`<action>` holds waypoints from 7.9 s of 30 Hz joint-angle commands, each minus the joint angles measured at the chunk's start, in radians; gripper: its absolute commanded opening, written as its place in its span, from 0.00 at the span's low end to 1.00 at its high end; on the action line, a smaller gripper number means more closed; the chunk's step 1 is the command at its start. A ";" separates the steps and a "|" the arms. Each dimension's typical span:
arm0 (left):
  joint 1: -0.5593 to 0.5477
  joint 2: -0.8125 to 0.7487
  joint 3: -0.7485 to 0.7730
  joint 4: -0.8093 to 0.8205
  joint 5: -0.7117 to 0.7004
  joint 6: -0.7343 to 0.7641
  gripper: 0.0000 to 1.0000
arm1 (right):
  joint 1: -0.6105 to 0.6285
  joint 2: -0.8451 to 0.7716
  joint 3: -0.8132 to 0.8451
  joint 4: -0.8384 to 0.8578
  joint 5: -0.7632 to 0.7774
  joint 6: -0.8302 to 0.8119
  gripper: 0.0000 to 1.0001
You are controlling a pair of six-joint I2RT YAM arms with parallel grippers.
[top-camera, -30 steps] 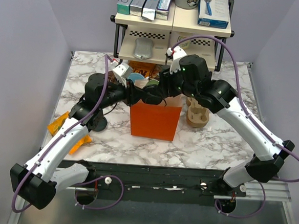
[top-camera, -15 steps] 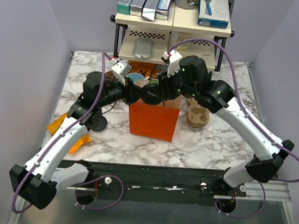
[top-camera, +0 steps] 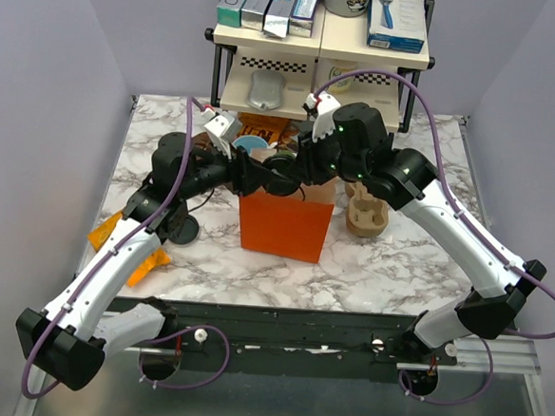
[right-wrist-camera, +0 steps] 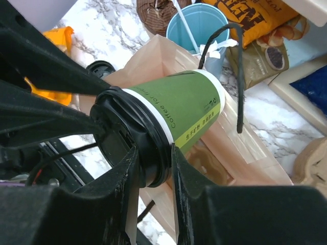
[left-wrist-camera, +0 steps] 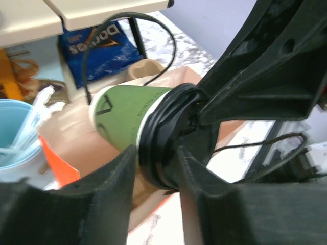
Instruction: Pack the takeout coffee
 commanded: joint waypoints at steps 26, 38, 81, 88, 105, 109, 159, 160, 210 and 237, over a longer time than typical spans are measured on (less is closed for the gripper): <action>-0.002 -0.177 -0.084 -0.119 -0.520 -0.241 0.99 | -0.049 -0.018 0.069 -0.196 -0.024 0.497 0.01; -0.002 -0.150 -0.182 -0.042 -0.465 -0.337 0.99 | -0.049 0.057 0.021 -0.151 -0.059 0.575 0.01; -0.018 -0.301 -0.441 0.264 -0.298 -0.445 0.91 | -0.106 -0.015 -0.143 -0.053 -0.023 0.761 0.01; -0.059 -0.325 -0.471 0.318 -0.278 -0.488 0.91 | -0.104 0.006 -0.123 -0.098 0.002 0.750 0.01; -0.237 -0.383 -0.489 0.248 -0.422 -0.488 0.92 | -0.104 0.031 -0.119 -0.229 -0.039 0.698 0.01; -0.237 -0.417 -0.471 0.186 -0.489 -0.451 0.94 | -0.104 0.048 -0.108 -0.253 -0.047 0.690 0.01; -0.237 -0.338 -0.521 0.294 -0.419 -0.480 0.99 | -0.098 0.221 -0.102 -0.208 -0.116 0.663 0.06; -0.237 -0.338 -0.521 0.294 -0.414 -0.480 0.99 | -0.097 0.226 -0.106 -0.205 -0.119 0.661 0.06; -0.237 -0.359 -0.534 0.277 -0.406 -0.492 0.99 | -0.094 0.275 -0.160 -0.190 -0.150 0.633 0.33; -0.239 -0.385 -0.526 0.229 -0.454 -0.477 0.99 | -0.094 0.249 -0.122 -0.243 -0.058 0.630 0.66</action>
